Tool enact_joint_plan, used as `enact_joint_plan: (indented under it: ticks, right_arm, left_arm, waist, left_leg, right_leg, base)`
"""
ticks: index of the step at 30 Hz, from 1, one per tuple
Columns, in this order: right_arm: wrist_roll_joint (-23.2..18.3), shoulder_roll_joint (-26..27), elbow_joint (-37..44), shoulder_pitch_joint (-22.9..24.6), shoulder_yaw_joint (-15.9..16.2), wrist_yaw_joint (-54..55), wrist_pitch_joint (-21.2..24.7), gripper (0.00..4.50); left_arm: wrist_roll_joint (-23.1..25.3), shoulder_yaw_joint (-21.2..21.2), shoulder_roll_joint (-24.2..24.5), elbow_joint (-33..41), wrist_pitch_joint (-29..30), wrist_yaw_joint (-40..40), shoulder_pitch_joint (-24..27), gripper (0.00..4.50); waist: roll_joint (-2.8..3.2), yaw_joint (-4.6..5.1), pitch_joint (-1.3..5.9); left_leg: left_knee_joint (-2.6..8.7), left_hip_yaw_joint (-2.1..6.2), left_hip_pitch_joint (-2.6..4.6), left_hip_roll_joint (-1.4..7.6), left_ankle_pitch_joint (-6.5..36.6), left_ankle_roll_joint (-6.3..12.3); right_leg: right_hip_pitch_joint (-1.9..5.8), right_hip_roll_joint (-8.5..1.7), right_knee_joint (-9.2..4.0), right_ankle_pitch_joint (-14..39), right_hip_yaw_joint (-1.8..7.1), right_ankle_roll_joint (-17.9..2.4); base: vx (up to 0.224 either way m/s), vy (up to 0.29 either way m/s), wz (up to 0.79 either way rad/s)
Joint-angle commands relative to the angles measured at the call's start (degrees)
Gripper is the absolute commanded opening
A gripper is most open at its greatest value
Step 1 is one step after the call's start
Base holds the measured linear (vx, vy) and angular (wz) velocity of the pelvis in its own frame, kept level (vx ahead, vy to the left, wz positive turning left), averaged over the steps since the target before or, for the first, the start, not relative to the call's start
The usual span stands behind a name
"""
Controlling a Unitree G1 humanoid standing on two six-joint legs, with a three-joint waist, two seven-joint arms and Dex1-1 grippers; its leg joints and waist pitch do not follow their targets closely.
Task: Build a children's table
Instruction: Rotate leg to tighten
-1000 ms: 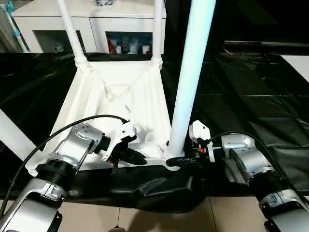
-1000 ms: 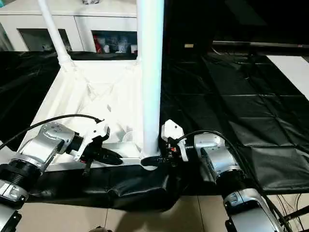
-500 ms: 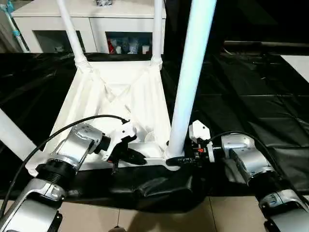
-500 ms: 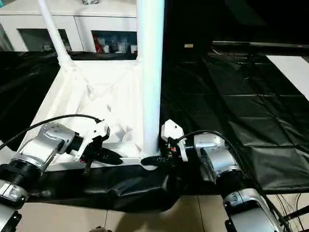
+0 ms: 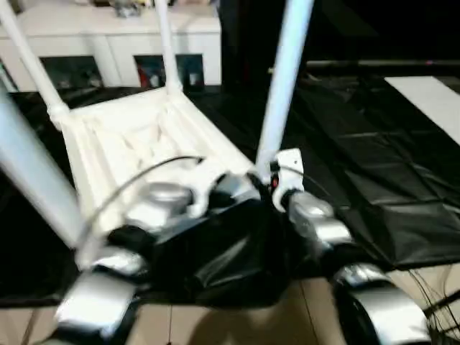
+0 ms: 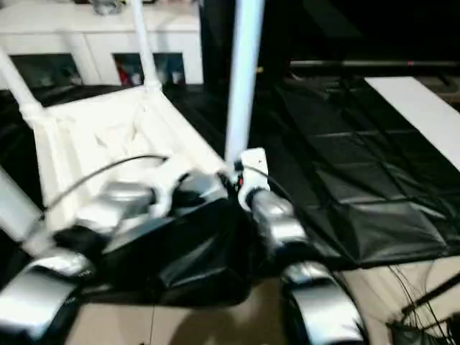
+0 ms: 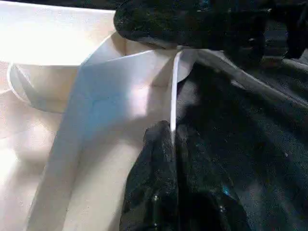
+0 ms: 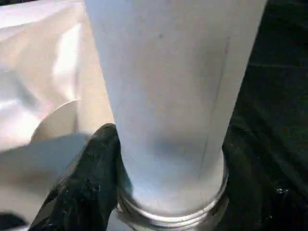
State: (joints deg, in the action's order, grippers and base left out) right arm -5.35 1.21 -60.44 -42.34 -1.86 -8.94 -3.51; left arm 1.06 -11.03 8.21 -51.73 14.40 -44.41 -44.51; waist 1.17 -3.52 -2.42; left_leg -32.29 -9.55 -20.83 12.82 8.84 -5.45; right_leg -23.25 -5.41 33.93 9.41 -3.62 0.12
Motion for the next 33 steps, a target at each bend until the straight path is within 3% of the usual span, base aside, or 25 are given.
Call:
enact_joint_plan:
  ticks: [1, 5, 8, 12, 14, 18, 21, 23, 24, 26, 30, 33]
  right_arm:
    - [-0.3, 4.2, -2.2, 0.5, 1.5, -0.2, 0.4, 2.64]
    - [1.9, 4.9, -1.8, 0.2, 3.7, -3.8, -2.3, 2.64]
    - [1.2, 4.3, -1.6, 0.0, 2.8, -6.3, -4.3, 3.34]
    - [0.8, 2.5, -0.6, -0.2, 2.0, -9.5, -6.9, 3.69]
    - [0.8, 0.5, 1.3, 0.0, 2.6, -14.1, -6.7, 3.83]
    - [2.4, -3.3, 4.1, 0.7, 5.7, -22.2, -6.9, 3.90]
    - [2.5, -9.6, 9.3, 3.6, 9.3, -37.4, -8.8, 3.90]
    - [2.4, -11.5, 10.8, 4.6, 10.4, -41.7, -9.2, 3.90]
    - [2.4, -12.4, 11.6, 5.0, 10.8, -43.6, -9.5, 3.90]
    - [1.6, -15.2, 14.5, 6.6, 12.0, -50.4, -8.9, 3.90]
    - [0.0, -17.9, 18.1, 8.1, 13.2, -57.1, -6.9, 3.90]
    - [-0.8, -19.8, 20.3, 9.0, 14.5, -62.1, -5.3, 3.90]
  left_arm:
    - [0.0, 0.8, -1.8, -1.9, -1.1, 3.6, -0.5, 0.00]
    - [1.2, -0.1, -0.9, -1.8, -1.2, 2.2, -0.2, 0.00]
    - [1.6, -0.5, -0.1, -2.8, -1.7, 1.2, -0.3, 0.00]
    - [1.7, -0.7, 0.9, -3.9, -2.1, -0.8, -0.3, 0.00]
    - [1.8, -1.1, 1.7, -3.4, -2.1, -2.8, 0.1, 0.00]
    - [1.7, -1.9, 3.1, -2.0, -2.5, -6.7, 0.8, 0.00]
    - [1.5, -3.4, 6.1, 0.2, -4.3, -14.3, 2.5, 0.00]
    - [1.2, -3.8, 7.1, 1.2, -4.5, -17.1, 3.1, 0.00]
    - [0.8, -4.2, 7.7, 2.1, -5.1, -19.1, 3.7, 0.00]
    - [-1.6, -5.3, 10.1, 7.6, -5.2, -27.8, 6.4, 0.00]
    - [-3.7, -6.5, 13.1, 13.8, -1.7, -34.6, 8.9, 0.00]
    - [-3.6, -7.4, 15.4, 16.2, -0.4, -37.4, 10.0, 0.00]
  waist:
    - [-0.15, -0.13, 3.07]
    - [-0.24, -0.17, 3.05]
    - [-0.48, -0.22, 3.08]
    - [-0.47, -0.07, 3.12]
    - [-0.48, -0.10, 3.10]
    - [-0.49, -0.21, 3.41]
    - [-0.53, -0.67, 3.53]
    - [-0.50, -0.85, 3.51]
    - [-0.37, -1.01, 3.66]
    - [-0.46, -1.40, 3.73]
    - [-0.11, -2.22, 4.03]
    - [-0.13, -2.75, 3.83]
  left_leg:
    - [3.79, -0.41, 0.90, -0.84, 23.8, -0.39]
    - [4.02, -0.36, 0.42, -0.78, 23.5, 0.26]
    - [3.96, -0.47, 0.35, -0.80, 23.0, 0.64]
    - [4.12, -0.40, -0.18, -0.79, 21.5, 0.99]
    - [4.08, -0.45, -0.05, -0.74, 21.2, 1.21]
    - [3.89, -0.62, -0.43, -0.52, 17.7, 2.05]
    - [3.49, -0.86, -0.36, -0.45, 16.7, 3.58]
    - [3.39, -0.95, -0.52, -0.32, 15.6, 4.18]
    - [3.29, -1.00, -0.23, -0.22, 14.8, 4.10]
    - [3.22, -0.99, -0.39, -0.02, 13.4, 4.29]
    - [2.95, -1.25, 0.35, 0.35, 12.1, 5.14]
    - [2.94, -1.34, 0.24, 0.31, 12.4, 5.54]
  right_leg:
    - [1.53, -1.81, -5.71, 28.3, 0.99, -7.4]
    - [1.89, -1.84, -5.50, 26.8, 1.03, -7.5]
    - [1.93, -1.95, -5.50, 26.6, 1.10, -7.7]
    - [2.30, -1.97, -5.37, 26.2, 1.03, -7.5]
    - [2.25, -1.99, -5.43, 26.4, 1.04, -7.8]
    - [2.73, -1.85, -4.50, 18.6, 1.27, -10.6]
    - [3.10, -1.77, -4.31, 15.1, 1.25, -11.7]
    - [3.03, -1.84, -3.99, 14.2, 1.27, -12.2]
    - [2.91, -1.78, -3.81, 13.2, 1.29, -13.1]
    - [3.20, -1.77, -3.28, 10.2, 1.32, -14.3]
    - [2.66, -1.38, -2.45, 3.3, 1.46, -17.0]
    - [2.59, -1.31, -2.28, 2.7, 1.40, -17.1]
  base:
    - [0.000, 0.000, 0.00]
    - [0.000, 0.000, 0.00]
    - [0.000, 0.000, 0.00]
    - [0.000, 0.000, 0.00]
    - [0.000, 0.000, 0.00]
    - [0.000, 0.000, 0.00]
    - [0.000, 0.000, 0.00]
    - [0.000, 0.000, 0.00]
    - [0.000, 0.000, 0.00]
    - [0.000, 0.000, 0.00]
    - [0.000, 0.000, 0.00]
    - [0.000, 0.000, 0.00]
